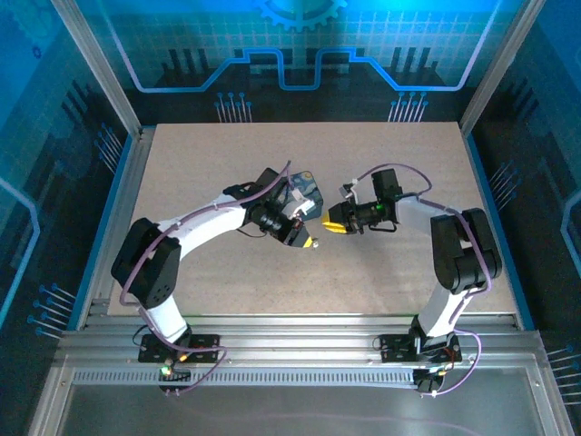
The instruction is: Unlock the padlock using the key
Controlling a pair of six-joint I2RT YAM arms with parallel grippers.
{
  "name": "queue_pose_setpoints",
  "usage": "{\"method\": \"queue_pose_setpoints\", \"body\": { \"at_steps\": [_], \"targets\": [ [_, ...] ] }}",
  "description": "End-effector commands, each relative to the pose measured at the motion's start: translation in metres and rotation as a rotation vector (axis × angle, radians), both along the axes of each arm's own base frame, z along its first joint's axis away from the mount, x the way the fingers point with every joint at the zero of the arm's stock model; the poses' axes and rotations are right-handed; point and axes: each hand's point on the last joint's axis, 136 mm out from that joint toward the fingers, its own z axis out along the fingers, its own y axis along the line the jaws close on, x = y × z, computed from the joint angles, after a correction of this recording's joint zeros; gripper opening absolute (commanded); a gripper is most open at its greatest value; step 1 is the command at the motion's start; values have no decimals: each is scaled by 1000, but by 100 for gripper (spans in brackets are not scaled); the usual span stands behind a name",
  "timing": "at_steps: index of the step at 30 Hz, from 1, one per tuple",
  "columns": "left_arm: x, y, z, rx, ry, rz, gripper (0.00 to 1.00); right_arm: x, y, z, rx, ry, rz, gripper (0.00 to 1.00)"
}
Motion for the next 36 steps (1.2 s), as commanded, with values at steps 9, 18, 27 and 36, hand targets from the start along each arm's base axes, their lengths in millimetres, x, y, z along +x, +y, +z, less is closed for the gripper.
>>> {"method": "queue_pose_setpoints", "body": {
  "at_steps": [9,18,27,36],
  "targets": [
    [20,2,35,-34,-323,-86,0,-33,18,36,78,108,77,34],
    [20,2,35,-43,-344,-95,0,-34,24,37,68,107,75,29],
    [14,3,33,-48,-332,-112,0,-38,36,40,54,95,104,20],
    [10,9,29,-29,-333,-123,0,-38,21,35,36,98,72,29]
  ]
}}
